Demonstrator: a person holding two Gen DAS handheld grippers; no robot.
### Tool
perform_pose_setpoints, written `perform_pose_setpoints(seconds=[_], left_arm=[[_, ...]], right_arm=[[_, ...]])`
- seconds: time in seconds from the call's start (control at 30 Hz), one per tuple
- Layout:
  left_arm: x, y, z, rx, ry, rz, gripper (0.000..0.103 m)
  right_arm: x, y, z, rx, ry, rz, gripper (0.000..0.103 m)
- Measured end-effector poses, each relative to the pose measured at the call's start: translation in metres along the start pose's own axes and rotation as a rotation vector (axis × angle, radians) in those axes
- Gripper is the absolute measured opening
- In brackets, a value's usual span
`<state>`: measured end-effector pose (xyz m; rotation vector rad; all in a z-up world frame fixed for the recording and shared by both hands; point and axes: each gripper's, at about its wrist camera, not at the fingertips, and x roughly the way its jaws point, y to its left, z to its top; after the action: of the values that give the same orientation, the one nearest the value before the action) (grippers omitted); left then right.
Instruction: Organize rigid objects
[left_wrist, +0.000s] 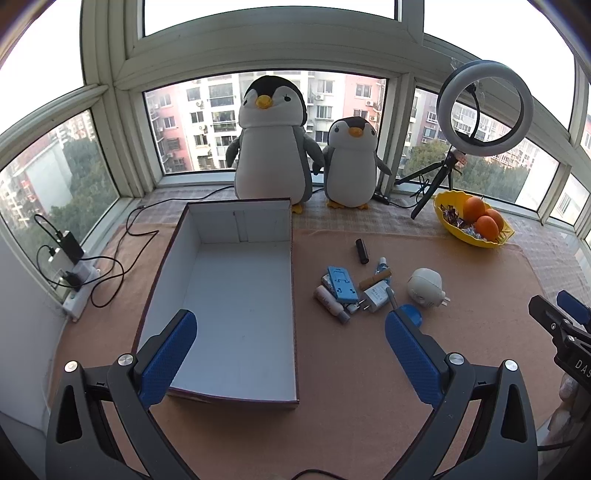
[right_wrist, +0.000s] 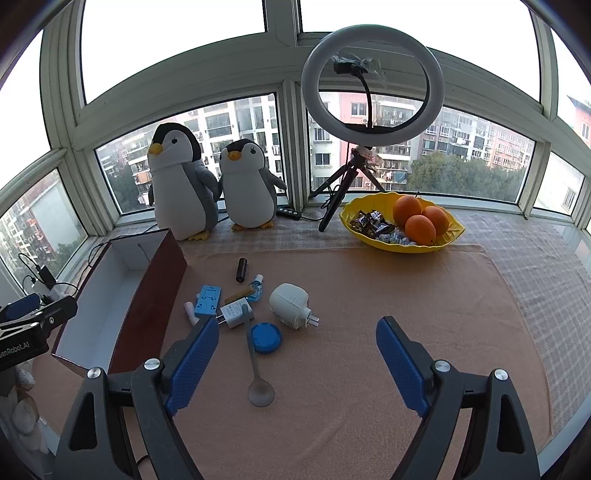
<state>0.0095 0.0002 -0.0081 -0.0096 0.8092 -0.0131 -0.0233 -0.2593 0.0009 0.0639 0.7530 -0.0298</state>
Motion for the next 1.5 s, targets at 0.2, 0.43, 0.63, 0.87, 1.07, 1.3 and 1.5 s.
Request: perform_pose_setpoints(seconds=[0.2, 0.43, 0.63, 0.87, 1.07, 1.3, 1.5], left_arm=[[0.004, 0.002, 0.000, -0.004, 0.012, -0.001, 0.102], [0.011, 0.009, -0.001, -0.012, 0.027, 0.006, 0.102], [0.017, 0.023, -0.003, -0.026, 0.041, 0.028, 0.102], [0.028, 0.063, -0.008, -0.076, 0.073, 0.091, 0.101], [0.040, 0.105, -0.015, -0.124, 0.124, 0.141, 0.097], [0.059, 0.151, -0.027, -0.170, 0.191, 0.192, 0.082], [0.076, 0.172, -0.035, -0.213, 0.244, 0.158, 0.067]], right_arm=[[0.004, -0.002, 0.000, 0.003, 0.009, -0.004, 0.084], [0.009, -0.002, -0.001, -0.005, 0.020, -0.002, 0.084], [0.013, 0.000, -0.002, -0.015, 0.031, 0.003, 0.084], [0.016, -0.001, -0.001, -0.014, 0.029, 0.000, 0.084], [0.018, -0.002, -0.002, -0.017, 0.014, 0.031, 0.084], [0.024, -0.002, -0.004, -0.033, 0.022, 0.045, 0.084], [0.032, -0.012, -0.005, -0.013, 0.048, 0.044, 0.084]])
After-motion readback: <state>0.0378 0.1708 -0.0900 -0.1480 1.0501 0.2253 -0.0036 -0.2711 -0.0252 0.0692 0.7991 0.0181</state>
